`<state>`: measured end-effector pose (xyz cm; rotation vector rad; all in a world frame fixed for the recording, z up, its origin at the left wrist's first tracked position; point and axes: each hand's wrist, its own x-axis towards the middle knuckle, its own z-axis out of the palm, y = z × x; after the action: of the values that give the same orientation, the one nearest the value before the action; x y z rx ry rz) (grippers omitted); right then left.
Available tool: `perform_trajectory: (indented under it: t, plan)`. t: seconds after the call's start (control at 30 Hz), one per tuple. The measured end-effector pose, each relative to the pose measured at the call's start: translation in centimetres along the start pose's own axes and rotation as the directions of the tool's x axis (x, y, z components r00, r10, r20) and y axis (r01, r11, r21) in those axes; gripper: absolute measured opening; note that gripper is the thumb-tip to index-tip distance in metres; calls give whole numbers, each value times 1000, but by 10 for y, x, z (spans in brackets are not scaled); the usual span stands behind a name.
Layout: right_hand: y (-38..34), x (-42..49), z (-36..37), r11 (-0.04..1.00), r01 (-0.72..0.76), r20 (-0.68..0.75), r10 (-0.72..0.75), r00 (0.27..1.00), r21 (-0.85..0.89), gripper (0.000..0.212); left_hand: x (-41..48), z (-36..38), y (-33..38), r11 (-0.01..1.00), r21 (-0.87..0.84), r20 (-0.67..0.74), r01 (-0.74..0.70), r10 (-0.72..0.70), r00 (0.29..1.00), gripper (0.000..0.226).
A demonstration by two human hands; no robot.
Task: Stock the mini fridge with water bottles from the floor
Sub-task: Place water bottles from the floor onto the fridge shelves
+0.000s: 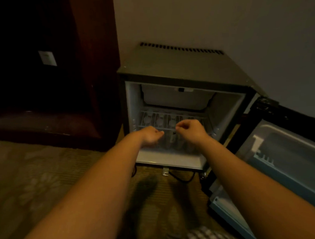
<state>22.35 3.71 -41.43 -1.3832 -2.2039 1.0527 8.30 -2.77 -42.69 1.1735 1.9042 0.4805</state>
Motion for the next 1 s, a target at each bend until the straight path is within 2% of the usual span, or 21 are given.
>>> perform_trajectory:
  t: [0.13,0.23,0.33,0.5,0.63,0.83,1.0]
  plan:
    - [-63,-29,-13,993,112,16,-112,994,-38,21,-60,-42,6,998,64,-49,19,-15,999,37]
    - [-111,-54,-20,981,176,91,-168,981,-82,22,-113,-74,4,990,137,-127,27,-9,992,41]
    - [-157,-82,-17,966,241,198,-219,955,-95,23,-165,-98,-18,990,138,-172,-2,26,985,40]
    - [-224,-142,16,913,386,413,-302,859,-134,23,-256,-114,-83,976,215,-217,28,19,976,36]
    - [-252,-186,59,898,410,528,-272,805,-162,24,-313,-113,-132,963,252,-260,94,-27,965,37]
    - [-278,-249,161,854,489,687,-249,683,-177,27,-392,-104,-235,970,145,-294,194,-145,945,34]
    - [-281,-279,248,836,502,809,-131,572,-220,28,-427,-77,-335,946,-50,-360,320,-316,878,34]
